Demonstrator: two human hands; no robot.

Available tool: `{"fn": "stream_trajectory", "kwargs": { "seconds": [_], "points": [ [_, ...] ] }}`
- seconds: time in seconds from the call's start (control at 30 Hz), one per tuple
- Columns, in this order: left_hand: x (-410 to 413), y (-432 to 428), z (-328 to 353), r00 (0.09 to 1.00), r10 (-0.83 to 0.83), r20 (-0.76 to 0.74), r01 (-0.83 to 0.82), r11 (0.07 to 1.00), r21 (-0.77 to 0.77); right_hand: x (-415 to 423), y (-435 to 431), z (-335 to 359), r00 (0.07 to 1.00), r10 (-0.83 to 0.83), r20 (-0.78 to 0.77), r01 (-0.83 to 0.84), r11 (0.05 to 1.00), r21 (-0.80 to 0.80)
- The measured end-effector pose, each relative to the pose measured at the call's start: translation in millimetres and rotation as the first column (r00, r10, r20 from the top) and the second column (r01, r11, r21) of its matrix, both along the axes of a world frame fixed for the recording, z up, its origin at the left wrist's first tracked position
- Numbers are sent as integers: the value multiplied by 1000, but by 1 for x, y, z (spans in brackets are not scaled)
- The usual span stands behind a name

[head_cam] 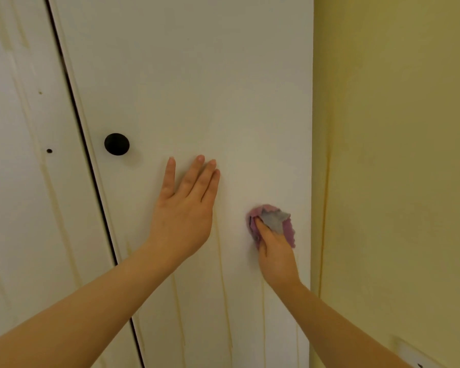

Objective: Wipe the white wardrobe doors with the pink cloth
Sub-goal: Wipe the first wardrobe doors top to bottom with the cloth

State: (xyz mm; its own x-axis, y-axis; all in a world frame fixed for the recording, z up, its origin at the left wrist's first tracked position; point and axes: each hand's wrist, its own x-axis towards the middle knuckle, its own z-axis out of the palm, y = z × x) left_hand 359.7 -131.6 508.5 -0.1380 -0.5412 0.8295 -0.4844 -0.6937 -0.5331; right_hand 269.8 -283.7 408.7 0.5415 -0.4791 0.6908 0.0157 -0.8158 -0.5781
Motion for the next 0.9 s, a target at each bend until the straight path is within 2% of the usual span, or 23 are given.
{"fn": "stream_trajectory", "kwargs": {
  "seconds": [0.1,0.2,0.37,0.57,0.73,0.8,0.9],
  "points": [
    [0,5,3,1000,0,-8,0,1000,-16,6,-8,36,995,21,94,-22,1000,15],
    [-5,8,-1,1000,-25,-8,24,1000,-13,18,-6,61,980,-23,196,27,999,-22],
    [0,38,-13,1000,3,-25,-5,997,-83,24,41,0,991,51,127,-33,990,-140],
    [5,60,-15,1000,19,-8,-20,993,-117,44,57,71,957,31,289,32,977,-210],
    [7,77,-19,999,32,-11,-33,989,-143,30,70,5,961,113,251,-4,917,-398],
    [10,83,-21,999,39,-25,-43,986,-162,32,66,17,950,101,294,23,921,-389],
    [10,87,-22,998,37,-42,-44,986,-162,46,71,63,937,58,345,48,955,-291]
  ]
}}
